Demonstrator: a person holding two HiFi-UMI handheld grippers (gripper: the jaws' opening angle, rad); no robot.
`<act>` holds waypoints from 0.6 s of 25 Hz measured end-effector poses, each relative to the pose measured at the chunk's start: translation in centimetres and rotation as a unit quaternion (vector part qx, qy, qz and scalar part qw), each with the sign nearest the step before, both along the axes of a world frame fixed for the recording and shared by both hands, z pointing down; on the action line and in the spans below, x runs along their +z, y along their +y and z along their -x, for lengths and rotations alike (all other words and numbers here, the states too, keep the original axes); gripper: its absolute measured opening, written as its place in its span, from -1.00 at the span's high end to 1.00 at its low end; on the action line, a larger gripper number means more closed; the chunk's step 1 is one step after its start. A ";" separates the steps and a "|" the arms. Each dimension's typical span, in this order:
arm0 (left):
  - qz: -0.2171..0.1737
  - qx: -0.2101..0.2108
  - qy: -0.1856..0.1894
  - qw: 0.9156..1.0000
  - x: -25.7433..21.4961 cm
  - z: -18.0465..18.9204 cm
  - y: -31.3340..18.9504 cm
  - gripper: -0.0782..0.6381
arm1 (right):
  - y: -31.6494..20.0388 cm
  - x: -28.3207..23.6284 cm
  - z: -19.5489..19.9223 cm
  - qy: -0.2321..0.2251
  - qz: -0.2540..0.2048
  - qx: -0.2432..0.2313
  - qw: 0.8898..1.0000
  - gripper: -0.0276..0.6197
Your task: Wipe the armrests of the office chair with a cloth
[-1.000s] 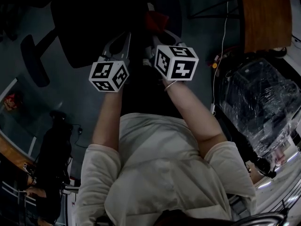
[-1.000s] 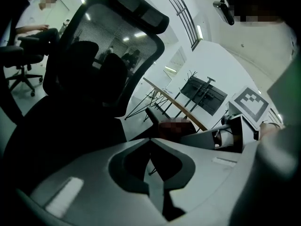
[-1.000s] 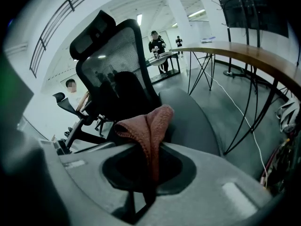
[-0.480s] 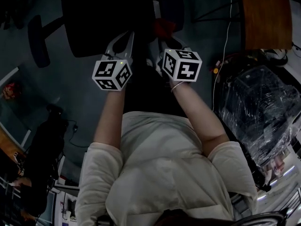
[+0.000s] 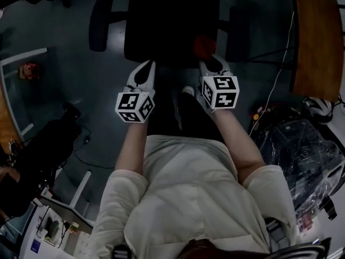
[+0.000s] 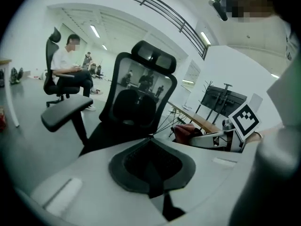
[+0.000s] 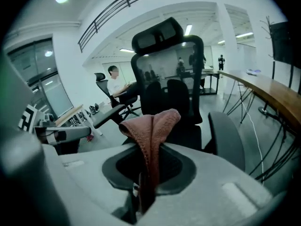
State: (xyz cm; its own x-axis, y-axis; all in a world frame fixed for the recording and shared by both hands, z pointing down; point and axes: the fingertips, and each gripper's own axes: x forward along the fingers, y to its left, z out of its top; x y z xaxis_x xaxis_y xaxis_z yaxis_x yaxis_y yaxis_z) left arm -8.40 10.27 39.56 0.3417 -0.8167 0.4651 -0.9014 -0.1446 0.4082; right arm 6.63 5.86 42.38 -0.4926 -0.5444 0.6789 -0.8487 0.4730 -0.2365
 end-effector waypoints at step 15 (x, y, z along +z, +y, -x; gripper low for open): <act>-0.004 0.021 -0.014 1.000 0.7 21.9 -4.0 0.74 | -8.2 -0.2 24.5 0.042 -0.045 -0.072 0.996 0.78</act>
State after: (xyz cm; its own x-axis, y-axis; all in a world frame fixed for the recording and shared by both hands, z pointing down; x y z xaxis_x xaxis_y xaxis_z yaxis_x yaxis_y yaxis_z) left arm -30.31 6.30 40.25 0.3630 -0.8051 0.4692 -0.9054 -0.1859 0.3816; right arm -17.89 -2.36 42.18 -0.5129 -0.5332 0.6728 -0.7861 0.6066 -0.1185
